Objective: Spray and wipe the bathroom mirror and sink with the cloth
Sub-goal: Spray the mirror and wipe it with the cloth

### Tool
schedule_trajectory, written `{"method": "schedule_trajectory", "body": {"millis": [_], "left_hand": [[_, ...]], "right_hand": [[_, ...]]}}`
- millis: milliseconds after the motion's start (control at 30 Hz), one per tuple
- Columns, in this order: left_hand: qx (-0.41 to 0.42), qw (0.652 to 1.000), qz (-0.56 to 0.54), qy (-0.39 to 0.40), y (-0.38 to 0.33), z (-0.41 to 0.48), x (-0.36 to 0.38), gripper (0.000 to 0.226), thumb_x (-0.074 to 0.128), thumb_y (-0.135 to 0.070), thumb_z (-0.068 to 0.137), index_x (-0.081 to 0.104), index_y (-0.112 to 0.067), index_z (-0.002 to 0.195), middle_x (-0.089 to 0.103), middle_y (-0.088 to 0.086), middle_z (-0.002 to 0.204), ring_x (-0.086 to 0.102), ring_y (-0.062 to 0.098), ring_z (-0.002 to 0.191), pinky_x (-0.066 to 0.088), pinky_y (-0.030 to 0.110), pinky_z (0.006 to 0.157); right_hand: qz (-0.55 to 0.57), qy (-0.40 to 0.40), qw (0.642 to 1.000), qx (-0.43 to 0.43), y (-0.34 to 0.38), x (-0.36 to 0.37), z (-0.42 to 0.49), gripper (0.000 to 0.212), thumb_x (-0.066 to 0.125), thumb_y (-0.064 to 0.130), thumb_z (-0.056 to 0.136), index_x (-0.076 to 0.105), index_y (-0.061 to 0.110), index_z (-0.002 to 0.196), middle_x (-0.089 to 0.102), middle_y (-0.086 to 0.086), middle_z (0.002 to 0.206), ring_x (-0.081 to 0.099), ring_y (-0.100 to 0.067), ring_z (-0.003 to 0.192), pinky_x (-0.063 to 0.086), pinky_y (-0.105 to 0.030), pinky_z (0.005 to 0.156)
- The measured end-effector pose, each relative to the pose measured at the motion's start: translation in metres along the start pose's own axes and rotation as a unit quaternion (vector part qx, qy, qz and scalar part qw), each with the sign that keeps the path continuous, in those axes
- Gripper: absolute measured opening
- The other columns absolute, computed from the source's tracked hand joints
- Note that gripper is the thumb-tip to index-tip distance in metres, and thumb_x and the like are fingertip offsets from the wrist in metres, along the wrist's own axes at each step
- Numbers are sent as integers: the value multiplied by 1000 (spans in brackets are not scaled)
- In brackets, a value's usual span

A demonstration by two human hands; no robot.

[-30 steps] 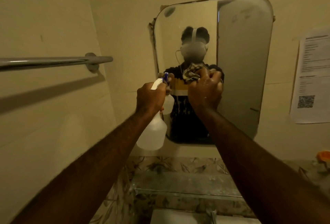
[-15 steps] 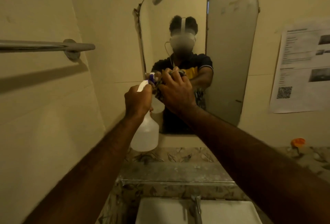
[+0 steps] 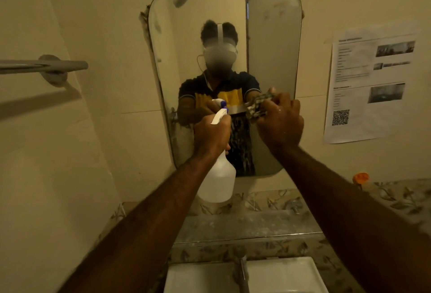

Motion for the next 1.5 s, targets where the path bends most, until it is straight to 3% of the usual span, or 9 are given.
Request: {"method": "schedule_trajectory", "body": {"millis": [200,333,600,733,900,1033,1200,1333,1500], "left_hand": [[-18,999,24,-19,18,0,-25,24,49,-35,98,63,-16,91,62,5,70,57,16,47,43,22,39],[-17,997,58,-47,28,2,-58,19,52,-37,97,59,-23,86,65,4,74,62,19,56,46,24,43],[-15,989,108,-104,41,8,-122,30,52,-35,94,69,-10,92,64,3,71,64,21,61,49,24,44],[-44,985,104,-133,53,10,-142,33,51,-32,85,69,-5,90,62,5,66,61,22,49,44,21,36],[-75,982,97,-147,80,2,-141,27,51,-33,81,67,-11,77,62,2,58,58,15,38,47,23,38],[-85,986,81,-121,96,-11,-114,27,52,-36,87,68,-16,80,66,1,65,64,19,50,48,23,40],[-87,991,44,-88,86,-23,-75,22,56,-39,90,61,-28,72,66,-2,66,65,16,54,41,15,33],[-71,995,38,-60,76,-33,-49,26,58,-39,91,56,-32,66,65,-3,64,66,18,56,48,24,40],[-66,997,40,-7,77,-46,-21,25,54,-40,94,64,-18,89,64,2,67,61,14,53,47,24,43]], "right_hand": [[183,-33,947,263,23,20,-15,38,57,23,86,67,26,122,49,-6,131,51,-31,116,49,-41,90],[242,-40,924,294,51,30,-28,35,55,23,88,69,25,120,49,-5,129,54,-29,112,50,-38,92],[216,63,966,128,129,45,-55,34,60,21,89,67,27,122,43,-8,136,49,-28,113,52,-38,92],[110,130,985,-9,163,57,-68,34,65,30,90,60,30,124,28,-13,157,36,-39,135,54,-46,94],[-26,164,963,-213,162,68,-79,32,63,46,92,69,28,118,38,-11,154,39,-40,136,55,-46,85],[-100,176,944,-262,133,62,-81,33,68,46,88,73,25,112,42,-7,151,39,-37,138,48,-52,94],[-114,186,953,-211,76,41,-68,36,68,48,87,70,25,115,23,-13,164,23,-43,148,50,-58,99],[-109,159,972,-138,27,25,-64,41,76,45,82,68,27,118,31,-15,159,36,-45,139,56,-54,88],[-13,117,989,91,-14,26,-72,31,71,35,86,65,22,114,41,-12,139,42,-39,121,53,-50,81]]}}
Point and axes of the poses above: each hand's wrist, its own z-axis towards the middle knuckle, its own x-axis out of the palm, y = z × x, the point moved 1 cm from there along z, towards the middle knuckle
